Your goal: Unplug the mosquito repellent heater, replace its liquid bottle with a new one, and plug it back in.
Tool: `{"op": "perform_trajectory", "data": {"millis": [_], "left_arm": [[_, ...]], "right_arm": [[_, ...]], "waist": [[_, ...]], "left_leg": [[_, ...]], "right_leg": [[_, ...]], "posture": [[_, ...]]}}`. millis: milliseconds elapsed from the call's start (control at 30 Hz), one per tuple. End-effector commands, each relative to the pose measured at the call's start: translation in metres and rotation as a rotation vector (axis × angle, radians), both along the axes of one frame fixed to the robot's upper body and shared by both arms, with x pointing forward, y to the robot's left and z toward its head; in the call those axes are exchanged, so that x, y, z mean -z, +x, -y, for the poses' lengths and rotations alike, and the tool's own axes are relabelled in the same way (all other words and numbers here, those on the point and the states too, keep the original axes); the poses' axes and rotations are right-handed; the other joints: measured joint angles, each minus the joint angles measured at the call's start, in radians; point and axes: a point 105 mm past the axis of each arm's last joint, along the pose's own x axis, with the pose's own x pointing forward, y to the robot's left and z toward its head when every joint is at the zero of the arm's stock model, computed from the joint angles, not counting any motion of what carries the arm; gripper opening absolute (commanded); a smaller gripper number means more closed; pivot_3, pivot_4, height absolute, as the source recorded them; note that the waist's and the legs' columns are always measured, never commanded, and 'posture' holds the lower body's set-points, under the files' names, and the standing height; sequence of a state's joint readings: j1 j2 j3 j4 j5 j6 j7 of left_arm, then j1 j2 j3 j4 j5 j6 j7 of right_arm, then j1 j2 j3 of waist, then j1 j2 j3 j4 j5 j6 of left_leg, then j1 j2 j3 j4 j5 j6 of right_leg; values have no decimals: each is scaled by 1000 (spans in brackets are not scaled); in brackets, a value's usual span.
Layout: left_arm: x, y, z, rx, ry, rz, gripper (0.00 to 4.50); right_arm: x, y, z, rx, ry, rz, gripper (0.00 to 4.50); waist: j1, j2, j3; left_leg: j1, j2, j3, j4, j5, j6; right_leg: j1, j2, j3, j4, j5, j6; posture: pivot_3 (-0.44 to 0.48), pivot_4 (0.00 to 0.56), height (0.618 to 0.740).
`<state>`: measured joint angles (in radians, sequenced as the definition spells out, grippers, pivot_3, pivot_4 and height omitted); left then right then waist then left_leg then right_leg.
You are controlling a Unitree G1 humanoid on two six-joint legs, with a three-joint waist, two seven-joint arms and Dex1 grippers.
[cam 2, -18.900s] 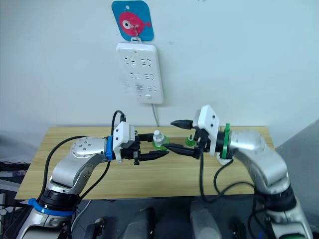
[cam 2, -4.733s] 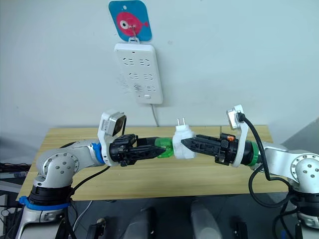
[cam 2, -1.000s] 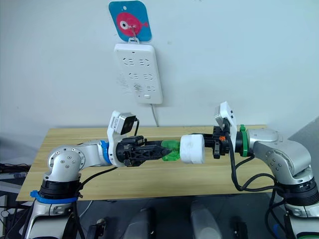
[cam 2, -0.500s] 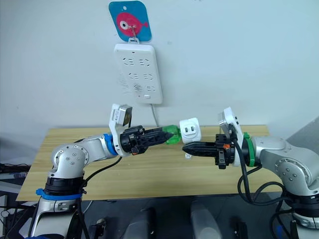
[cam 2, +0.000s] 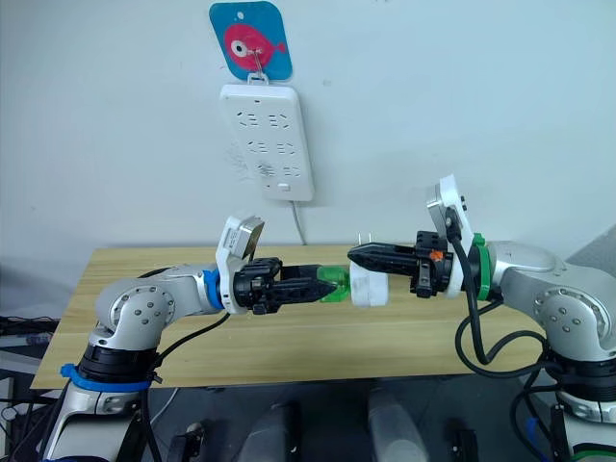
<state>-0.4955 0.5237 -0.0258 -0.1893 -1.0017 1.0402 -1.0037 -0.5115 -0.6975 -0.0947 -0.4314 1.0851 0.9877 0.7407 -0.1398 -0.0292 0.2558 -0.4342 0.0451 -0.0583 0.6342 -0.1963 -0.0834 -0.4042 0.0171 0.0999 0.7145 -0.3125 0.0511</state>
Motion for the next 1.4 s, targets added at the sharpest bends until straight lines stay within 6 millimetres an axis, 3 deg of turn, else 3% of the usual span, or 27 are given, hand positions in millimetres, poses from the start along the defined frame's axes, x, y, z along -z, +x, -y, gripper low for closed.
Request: {"op": "perform_trajectory", "data": {"millis": [33,433,1067,1200,1400], "left_arm": [[-11,-11,2,59,-35,39,2241],[-17,-18,2,96,-74,21,2241],[-21,-16,1,79,-102,5,2241],[-17,-16,1,68,-81,10,2241],[-3,-8,-2,-20,-26,60,2241]], "right_arm": [[-6,1,0,-20,3,22,0],[10,16,5,-10,-47,-46,0],[28,10,7,-45,-123,-126,0],[22,21,9,23,-99,-92,0],[-11,36,26,182,58,-42,0]], "waist": [[0,0,0],[0,0,0],[0,0,0],[0,0,0],[0,0,0]], "left_leg": [[0,0,0,0,0,0],[0,0,0,0,0,0],[0,0,0,0,0,0],[0,0,0,0,0,0],[0,0,0,0,0,0]], "right_leg": [[0,0,0,0,0,0],[0,0,0,0,0,0],[0,0,0,0,0,0],[0,0,0,0,0,0],[0,0,0,0,0,-1]], "posture": [[-193,212,725],[-180,207,725],[-178,209,725],[-178,209,725],[-189,208,725]]}}
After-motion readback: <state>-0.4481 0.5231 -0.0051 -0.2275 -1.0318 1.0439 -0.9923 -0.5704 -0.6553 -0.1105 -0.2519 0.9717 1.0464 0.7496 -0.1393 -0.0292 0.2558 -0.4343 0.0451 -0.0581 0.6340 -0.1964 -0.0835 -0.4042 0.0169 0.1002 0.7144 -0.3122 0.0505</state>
